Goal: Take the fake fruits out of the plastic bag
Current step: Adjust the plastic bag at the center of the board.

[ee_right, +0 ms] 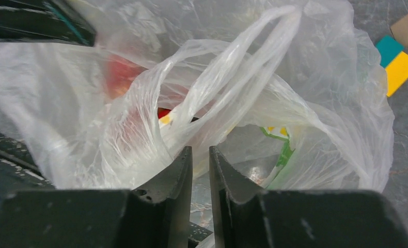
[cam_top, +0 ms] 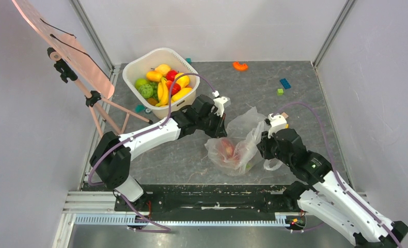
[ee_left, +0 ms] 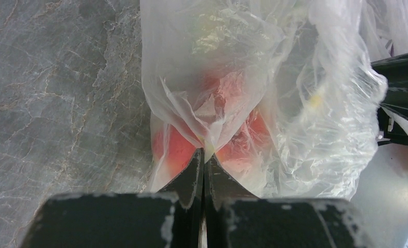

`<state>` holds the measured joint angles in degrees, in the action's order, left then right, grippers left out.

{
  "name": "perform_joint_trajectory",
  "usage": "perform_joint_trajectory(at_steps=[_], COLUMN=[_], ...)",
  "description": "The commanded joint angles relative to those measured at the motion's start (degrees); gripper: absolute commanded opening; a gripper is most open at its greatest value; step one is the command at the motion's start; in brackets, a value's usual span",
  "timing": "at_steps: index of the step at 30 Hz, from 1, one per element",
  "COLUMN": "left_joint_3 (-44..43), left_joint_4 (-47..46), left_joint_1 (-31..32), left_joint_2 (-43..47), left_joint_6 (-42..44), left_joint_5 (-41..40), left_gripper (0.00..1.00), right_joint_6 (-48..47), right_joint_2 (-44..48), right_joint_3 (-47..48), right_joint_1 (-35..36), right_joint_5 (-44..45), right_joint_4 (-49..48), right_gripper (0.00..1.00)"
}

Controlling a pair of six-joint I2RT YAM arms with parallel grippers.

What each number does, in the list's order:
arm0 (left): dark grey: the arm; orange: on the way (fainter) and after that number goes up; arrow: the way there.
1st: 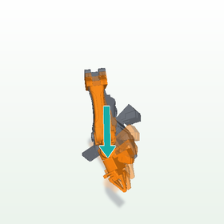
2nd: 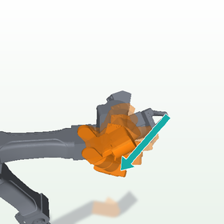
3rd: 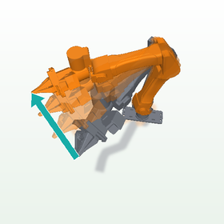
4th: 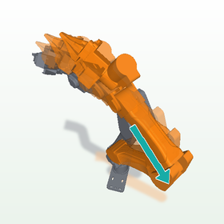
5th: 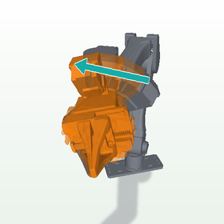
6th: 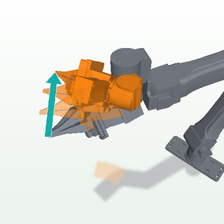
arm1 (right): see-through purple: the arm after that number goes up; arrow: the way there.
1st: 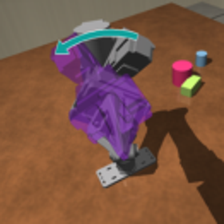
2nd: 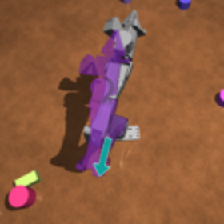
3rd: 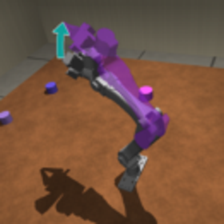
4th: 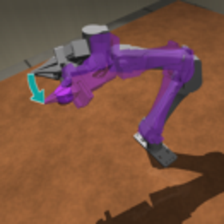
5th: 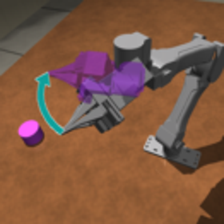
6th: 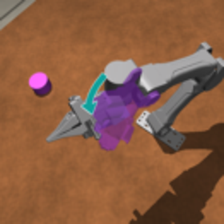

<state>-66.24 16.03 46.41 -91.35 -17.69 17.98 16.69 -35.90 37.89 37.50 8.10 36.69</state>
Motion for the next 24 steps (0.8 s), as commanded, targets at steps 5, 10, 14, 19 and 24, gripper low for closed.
perform_joint_trajectory(at_steps=[5, 10, 14, 19, 24], left_joint_3=[-2.16, -1.97, -2.05, -2.67, -2.76], left_joint_4=[-0.74, -0.91, -1.34, -1.44, -1.71], left_joint_1=[0.26, 0.26, 0.26, 0.17, 0.09], left_joint_2=[-1.05, -2.00, -2.84, -3.60, -3.55], left_joint_6=[3.81, 3.89, 3.89, 3.99, 3.98], left_joint_5=[-2.39, -2.50, -2.35, -2.83, -3.63], left_gripper=[0.02, 0.02, 0.02, 0.02, 0.02], right_joint_6=[1.04, 1.37, 1.85, 2.36, 2.45], right_joint_2=[0.41, 6.17, 8.79, 7.29, 5.28], right_joint_3=[-0.62, 1.73, 3.95, 4.18, 2.17], right_joint_1=[-0.12, -0.14, -0.14, -0.14, -0.14], right_joint_5=[6.59, 7.92, 8.97, 7.68, 7.24], right_joint_4=[-4.75, -3.90, -1.72, 1.07, 1.15], right_gripper=[0.23, 0.64, 0.56, 0.28, 0.22])
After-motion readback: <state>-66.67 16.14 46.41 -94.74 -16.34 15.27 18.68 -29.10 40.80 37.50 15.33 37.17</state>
